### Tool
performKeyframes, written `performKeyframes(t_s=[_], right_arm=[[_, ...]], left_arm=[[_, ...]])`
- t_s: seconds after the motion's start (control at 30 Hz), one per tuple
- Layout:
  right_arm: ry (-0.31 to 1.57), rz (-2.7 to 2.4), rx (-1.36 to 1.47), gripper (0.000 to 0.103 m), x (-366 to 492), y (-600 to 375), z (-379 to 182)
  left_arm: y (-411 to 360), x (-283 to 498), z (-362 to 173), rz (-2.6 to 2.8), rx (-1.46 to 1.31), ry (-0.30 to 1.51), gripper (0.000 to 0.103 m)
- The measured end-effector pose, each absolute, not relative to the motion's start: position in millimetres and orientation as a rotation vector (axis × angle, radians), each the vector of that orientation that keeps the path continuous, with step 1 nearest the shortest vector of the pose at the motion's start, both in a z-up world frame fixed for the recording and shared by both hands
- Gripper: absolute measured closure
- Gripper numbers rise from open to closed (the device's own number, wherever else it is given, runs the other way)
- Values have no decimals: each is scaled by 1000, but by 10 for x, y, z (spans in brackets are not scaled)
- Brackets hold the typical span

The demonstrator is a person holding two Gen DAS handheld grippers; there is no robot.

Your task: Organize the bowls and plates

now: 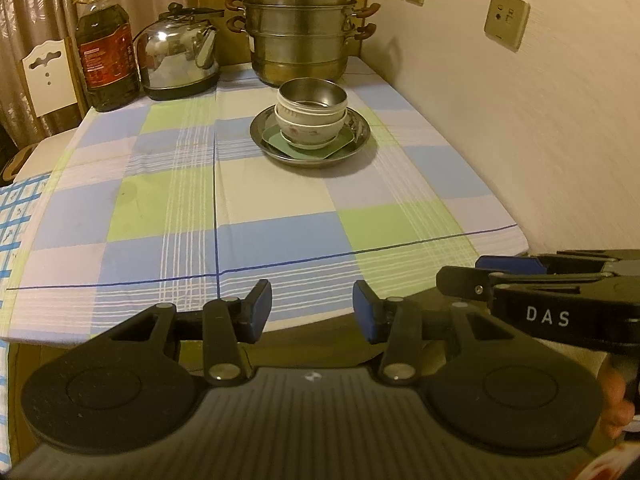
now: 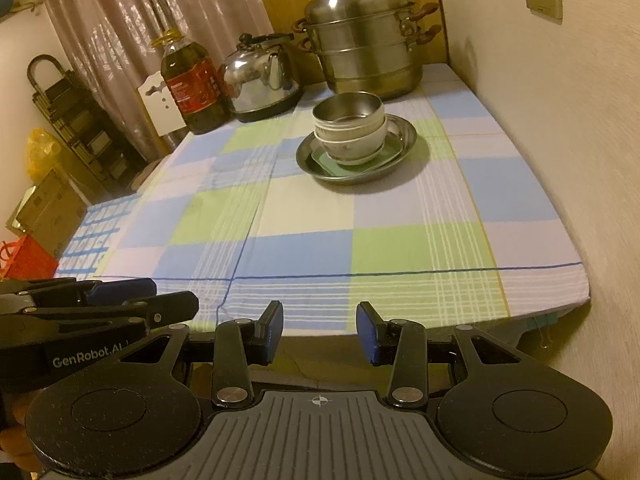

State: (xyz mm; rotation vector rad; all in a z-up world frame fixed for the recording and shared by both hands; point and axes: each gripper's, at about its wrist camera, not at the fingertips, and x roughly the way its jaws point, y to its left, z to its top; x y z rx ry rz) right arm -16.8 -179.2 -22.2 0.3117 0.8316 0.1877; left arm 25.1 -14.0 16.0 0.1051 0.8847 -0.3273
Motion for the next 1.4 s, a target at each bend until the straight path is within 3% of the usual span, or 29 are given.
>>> performKeyframes(t_s=[1.4], right_arm=[[838, 178, 310, 62, -151, -1811, -223]], left_arm=[[-169, 302, 135, -337, 107, 886, 61]])
